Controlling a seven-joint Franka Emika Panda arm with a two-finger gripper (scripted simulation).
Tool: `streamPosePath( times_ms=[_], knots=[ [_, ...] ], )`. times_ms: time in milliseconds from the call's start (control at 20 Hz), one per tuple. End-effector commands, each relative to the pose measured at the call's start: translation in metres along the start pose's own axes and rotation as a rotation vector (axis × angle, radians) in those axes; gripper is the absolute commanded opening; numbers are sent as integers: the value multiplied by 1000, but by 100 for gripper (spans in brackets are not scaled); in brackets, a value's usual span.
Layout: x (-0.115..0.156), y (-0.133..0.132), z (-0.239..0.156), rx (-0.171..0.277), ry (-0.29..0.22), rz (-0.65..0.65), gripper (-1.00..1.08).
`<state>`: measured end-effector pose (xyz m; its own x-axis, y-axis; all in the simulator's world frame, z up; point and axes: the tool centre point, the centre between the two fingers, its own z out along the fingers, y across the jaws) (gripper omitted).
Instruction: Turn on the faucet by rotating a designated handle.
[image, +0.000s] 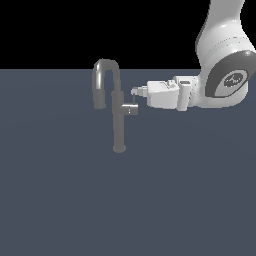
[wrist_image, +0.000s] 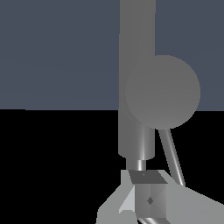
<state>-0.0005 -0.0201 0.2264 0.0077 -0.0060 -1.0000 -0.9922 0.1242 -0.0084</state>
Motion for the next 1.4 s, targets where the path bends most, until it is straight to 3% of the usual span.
streamPosePath(
  times_ms=[0, 100, 550, 650, 1000, 1050, 1100, 1350],
  knots=[
    [1, 14, 0, -8, -5, 12, -100],
    [-3, 5, 0, -1, -1, -4, -100],
    [13, 42, 0, -8, -5, 11, -100],
    [0, 32, -1, -4, -4, -16, -100],
    [37, 59, 0, -8, -5, 12, -100],
    [37, 59, 0, -8, -5, 12, -100],
    [11, 46, -1, -8, -9, -39, -100],
    [47, 56, 0, -8, -6, -6, -100]
  ],
)
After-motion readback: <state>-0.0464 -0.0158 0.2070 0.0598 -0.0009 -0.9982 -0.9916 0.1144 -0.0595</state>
